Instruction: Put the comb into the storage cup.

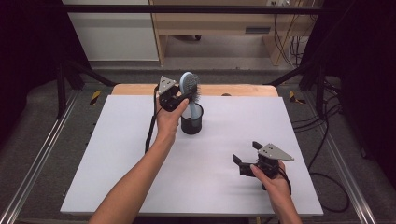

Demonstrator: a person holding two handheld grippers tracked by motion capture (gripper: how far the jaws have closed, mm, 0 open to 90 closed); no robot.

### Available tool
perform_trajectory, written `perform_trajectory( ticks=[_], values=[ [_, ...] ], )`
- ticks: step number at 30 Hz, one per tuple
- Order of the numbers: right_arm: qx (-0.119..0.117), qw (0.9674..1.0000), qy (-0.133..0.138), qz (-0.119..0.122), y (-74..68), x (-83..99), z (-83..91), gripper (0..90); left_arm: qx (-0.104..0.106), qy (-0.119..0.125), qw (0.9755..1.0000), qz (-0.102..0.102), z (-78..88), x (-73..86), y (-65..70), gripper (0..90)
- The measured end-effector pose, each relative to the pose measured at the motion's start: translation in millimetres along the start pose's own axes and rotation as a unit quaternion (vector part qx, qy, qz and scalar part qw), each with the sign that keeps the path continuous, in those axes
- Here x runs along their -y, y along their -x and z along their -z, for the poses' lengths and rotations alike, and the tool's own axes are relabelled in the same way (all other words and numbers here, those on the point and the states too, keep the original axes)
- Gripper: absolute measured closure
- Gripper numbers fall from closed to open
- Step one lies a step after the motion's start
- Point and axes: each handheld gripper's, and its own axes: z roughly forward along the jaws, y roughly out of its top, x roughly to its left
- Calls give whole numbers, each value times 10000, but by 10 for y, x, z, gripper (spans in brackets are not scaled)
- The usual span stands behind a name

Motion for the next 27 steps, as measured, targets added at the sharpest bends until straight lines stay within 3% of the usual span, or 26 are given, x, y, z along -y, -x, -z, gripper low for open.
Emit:
perform_trajectory(
  ticks=[11,17,21,27],
  values=[
    [-14,10000,-3,7,-3,0,0,59,19,-3,10000,54,-7,44,5,516],
    [-9,10000,-3,-7,-4,1,-3,59,-25,-51,9999,-102,-21,65,13,516],
    [-17,10000,-11,-3,-8,0,-8,58,-8,-8,10000,82,-26,79,-7,516],
    [-11,10000,-8,-6,-5,0,-6,58,-19,-15,10000,70,-35,106,-7,515]
  ],
)
